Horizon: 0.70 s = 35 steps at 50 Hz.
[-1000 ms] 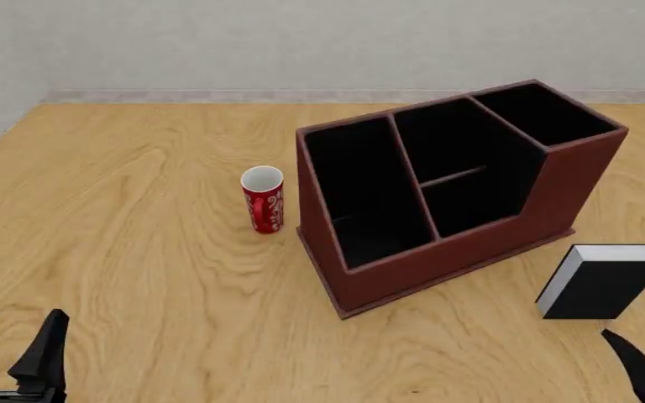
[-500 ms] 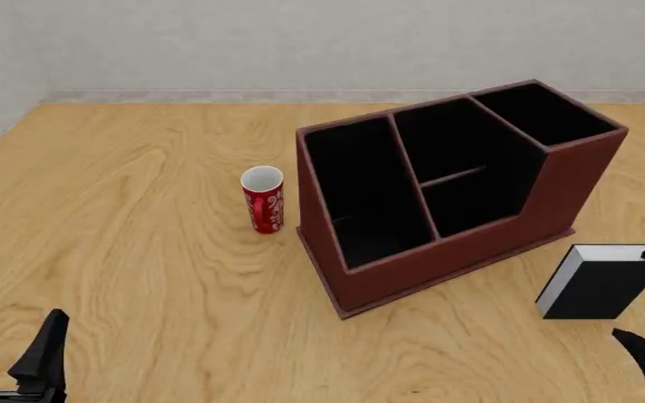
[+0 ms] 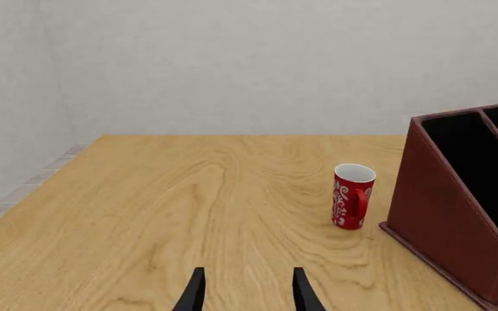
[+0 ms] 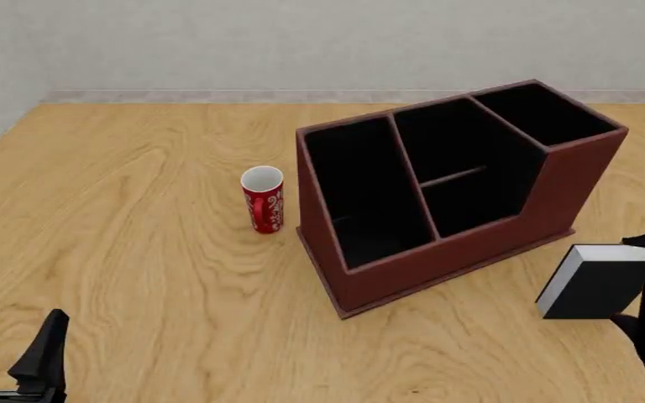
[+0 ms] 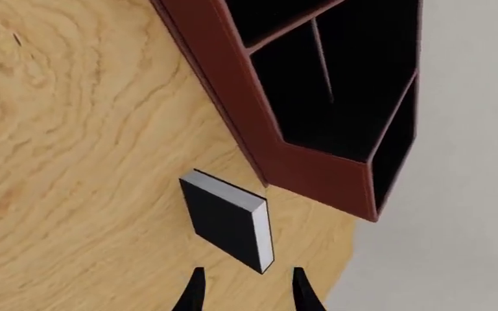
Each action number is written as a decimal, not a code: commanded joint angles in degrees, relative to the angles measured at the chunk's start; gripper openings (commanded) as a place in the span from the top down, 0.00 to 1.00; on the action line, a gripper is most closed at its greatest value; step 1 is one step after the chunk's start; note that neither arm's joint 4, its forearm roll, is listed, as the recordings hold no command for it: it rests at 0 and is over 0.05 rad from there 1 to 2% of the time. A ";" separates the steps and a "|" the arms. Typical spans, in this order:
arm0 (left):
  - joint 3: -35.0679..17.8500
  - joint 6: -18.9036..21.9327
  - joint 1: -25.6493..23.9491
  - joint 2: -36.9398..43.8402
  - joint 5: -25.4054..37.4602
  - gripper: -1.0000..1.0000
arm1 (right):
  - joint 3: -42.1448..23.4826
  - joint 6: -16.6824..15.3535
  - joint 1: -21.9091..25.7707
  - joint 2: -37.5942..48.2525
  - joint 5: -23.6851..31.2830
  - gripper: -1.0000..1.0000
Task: Pick up the book and place it in the left compartment of the caddy.
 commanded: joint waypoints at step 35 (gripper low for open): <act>0.00 0.00 0.00 0.00 0.00 0.00 | 4.04 -10.40 -7.22 19.26 -18.40 0.00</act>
